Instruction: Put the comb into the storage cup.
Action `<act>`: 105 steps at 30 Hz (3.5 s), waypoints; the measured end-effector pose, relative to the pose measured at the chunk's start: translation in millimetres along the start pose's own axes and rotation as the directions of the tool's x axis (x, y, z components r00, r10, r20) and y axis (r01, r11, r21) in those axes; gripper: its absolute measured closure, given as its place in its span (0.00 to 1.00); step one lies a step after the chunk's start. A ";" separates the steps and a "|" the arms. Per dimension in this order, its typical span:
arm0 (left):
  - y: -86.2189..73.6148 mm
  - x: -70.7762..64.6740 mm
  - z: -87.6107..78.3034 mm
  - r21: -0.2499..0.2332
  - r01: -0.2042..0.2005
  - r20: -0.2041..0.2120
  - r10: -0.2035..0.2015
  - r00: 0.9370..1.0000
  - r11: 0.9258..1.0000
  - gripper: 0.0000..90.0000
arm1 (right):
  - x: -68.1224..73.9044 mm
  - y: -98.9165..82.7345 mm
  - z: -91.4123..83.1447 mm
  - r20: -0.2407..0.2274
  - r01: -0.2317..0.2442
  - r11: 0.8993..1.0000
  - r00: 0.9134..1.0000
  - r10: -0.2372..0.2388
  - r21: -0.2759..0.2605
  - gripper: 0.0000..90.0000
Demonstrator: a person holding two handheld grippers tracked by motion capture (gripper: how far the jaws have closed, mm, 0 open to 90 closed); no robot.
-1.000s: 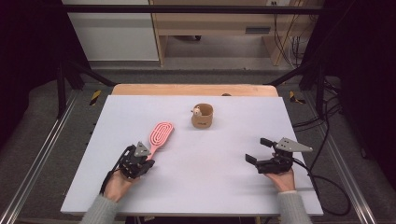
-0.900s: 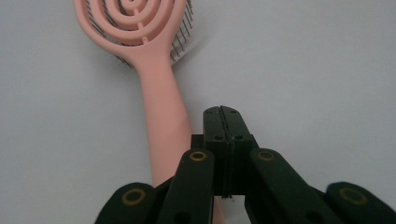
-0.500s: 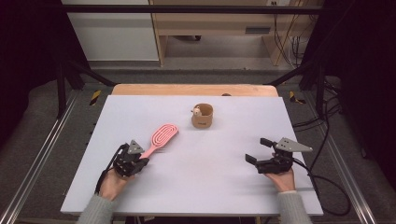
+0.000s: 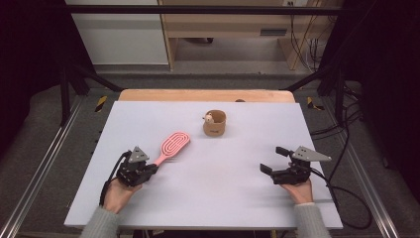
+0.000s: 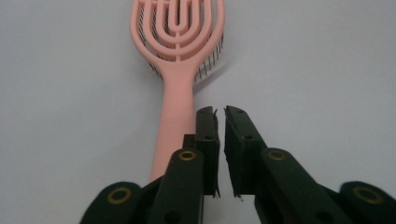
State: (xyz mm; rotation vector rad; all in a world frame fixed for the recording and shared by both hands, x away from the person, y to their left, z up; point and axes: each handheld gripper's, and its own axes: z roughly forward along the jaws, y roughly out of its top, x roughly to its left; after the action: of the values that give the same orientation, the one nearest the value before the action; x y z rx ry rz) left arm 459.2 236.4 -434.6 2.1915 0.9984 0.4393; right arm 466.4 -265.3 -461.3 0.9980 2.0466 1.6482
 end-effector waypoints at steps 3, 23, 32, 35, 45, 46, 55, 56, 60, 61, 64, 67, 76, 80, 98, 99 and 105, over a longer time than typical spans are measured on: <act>0.6 3.2 -5.4 -0.038 0.035 0.000 -0.035 0.999 0.999 0.75 | 0.0 0.0 0.0 0.000 -0.001 1.000 1.000 0.001 0.001 0.00; 4.4 12.2 -18.2 -0.085 0.101 -0.043 -0.105 0.994 0.991 0.03 | -0.1 0.0 0.1 0.000 0.001 1.000 1.000 -0.001 0.001 0.00; 10.7 12.6 -22.5 -0.090 0.080 -0.040 -0.083 0.996 0.993 0.00 | 0.1 -0.3 0.6 -0.001 0.000 1.000 1.000 0.000 0.004 0.00; 13.5 12.1 -22.6 -0.088 0.073 -0.037 -0.076 0.996 0.993 0.00 | 0.1 -0.4 0.8 -0.001 0.002 1.000 1.000 -0.002 0.004 0.00; 27.3 10.1 -23.4 -0.081 0.051 -0.039 -0.055 0.998 0.995 0.00 | 0.2 -0.5 0.7 0.000 0.001 1.000 1.000 -0.001 0.005 0.00; 28.2 10.0 -23.3 -0.082 0.051 -0.040 -0.054 0.998 0.995 0.00 | 0.2 -0.4 0.7 -0.001 0.001 1.000 1.000 -0.001 0.004 0.00; 35.5 11.5 -20.4 -0.072 0.038 -0.020 -0.040 0.999 0.997 0.00 | 0.1 -0.3 0.6 -0.001 0.001 1.000 1.000 -0.001 0.003 0.00; 35.8 11.4 -19.8 -0.069 0.038 -0.021 -0.039 0.999 0.997 0.00 | 0.2 -0.3 0.5 -0.001 0.000 1.000 1.000 0.000 0.004 0.00; 38.4 11.8 -16.3 -0.062 0.037 -0.015 -0.038 0.999 0.997 0.00 | 0.1 -0.3 0.5 -0.001 0.001 1.000 1.000 -0.001 0.004 0.00; 39.2 12.0 -15.3 -0.058 0.034 -0.014 -0.035 0.999 0.998 0.00 | 0.1 -0.3 0.6 -0.001 0.001 1.000 1.000 -0.001 0.004 0.00; 41.1 12.3 -11.0 -0.050 0.035 -0.011 -0.035 0.999 0.998 0.00 | 0.0 -0.4 0.5 0.000 0.002 1.000 1.000 -0.002 0.007 0.00; 42.4 13.3 -6.6 -0.039 0.033 -0.010 -0.033 0.999 0.999 0.00 | 0.1 -0.4 0.6 0.000 0.001 1.000 1.000 -0.001 0.007 0.00; 42.5 17.4 3.2 -0.023 0.037 -0.019 -0.038 0.999 0.999 0.00 | 0.0 -0.5 0.7 0.000 0.001 1.000 1.000 -0.001 0.008 0.00; 41.1 20.2 6.5 -0.021 0.045 -0.022 -0.045 0.999 0.999 0.00 | -0.1 -0.6 1.0 -0.001 0.003 1.000 1.000 -0.003 0.009 0.00; 33.1 22.9 28.7 0.059 0.028 -0.024 -0.027 0.999 0.998 0.01 | 0.0 -0.7 1.2 -0.002 0.001 1.000 1.000 -0.001 0.009 0.00; 33.0 22.9 29.5 0.060 0.029 -0.026 -0.028 0.999 0.998 0.02 | -0.1 -0.8 1.4 -0.002 0.001 1.000 1.000 -0.001 0.010 0.00; 32.2 23.7 33.2 0.068 0.036 -0.023 -0.035 0.999 0.997 0.03 | -0.2 -0.7 1.1 -0.002 0.002 1.000 1.000 -0.002 0.010 0.00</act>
State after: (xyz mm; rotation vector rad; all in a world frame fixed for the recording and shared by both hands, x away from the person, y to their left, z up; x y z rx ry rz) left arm 509.8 224.4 -435.1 2.2305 1.0773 0.4192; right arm 467.1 -264.7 -462.3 0.9977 2.0578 1.6400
